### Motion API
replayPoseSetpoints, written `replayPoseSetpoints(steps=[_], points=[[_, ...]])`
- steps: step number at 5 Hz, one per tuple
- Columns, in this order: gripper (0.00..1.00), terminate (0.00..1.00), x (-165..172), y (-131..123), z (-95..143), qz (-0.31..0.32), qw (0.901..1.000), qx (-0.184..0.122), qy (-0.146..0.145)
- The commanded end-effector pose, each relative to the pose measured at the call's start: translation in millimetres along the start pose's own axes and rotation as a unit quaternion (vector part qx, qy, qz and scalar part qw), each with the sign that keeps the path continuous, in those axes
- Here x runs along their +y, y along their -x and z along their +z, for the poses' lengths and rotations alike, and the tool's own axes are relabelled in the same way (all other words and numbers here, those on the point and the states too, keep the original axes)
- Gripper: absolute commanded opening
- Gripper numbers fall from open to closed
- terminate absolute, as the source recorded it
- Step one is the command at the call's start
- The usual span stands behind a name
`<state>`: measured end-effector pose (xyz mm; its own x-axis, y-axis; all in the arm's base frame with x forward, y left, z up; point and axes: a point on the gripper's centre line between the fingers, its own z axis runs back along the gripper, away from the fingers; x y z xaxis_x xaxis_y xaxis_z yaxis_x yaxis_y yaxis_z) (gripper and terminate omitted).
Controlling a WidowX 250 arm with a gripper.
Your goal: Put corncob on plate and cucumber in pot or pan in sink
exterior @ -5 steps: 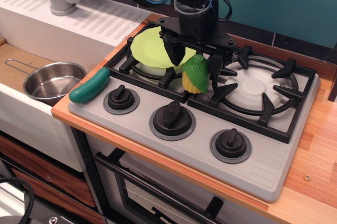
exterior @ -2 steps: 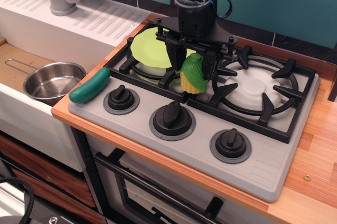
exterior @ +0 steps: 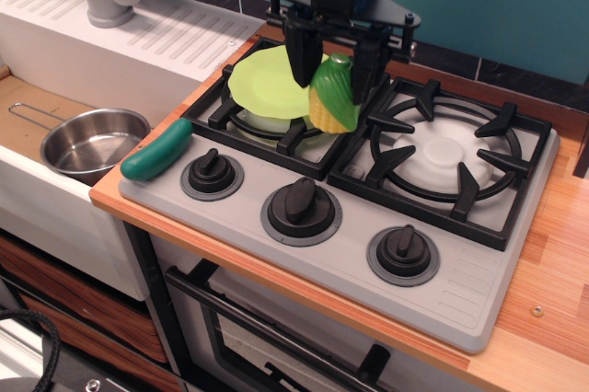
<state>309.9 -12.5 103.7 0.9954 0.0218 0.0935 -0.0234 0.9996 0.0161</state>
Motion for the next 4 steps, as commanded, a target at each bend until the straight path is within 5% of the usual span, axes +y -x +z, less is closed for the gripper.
replayPoseSetpoints(steps=[1, 4], points=[[0.00, 0.00, 26, -13, 27, -0.033, 0.9968, -0.072, -0.007], [0.00, 0.00, 69, -45, 21, -0.077, 0.9924, -0.095, -0.012]])
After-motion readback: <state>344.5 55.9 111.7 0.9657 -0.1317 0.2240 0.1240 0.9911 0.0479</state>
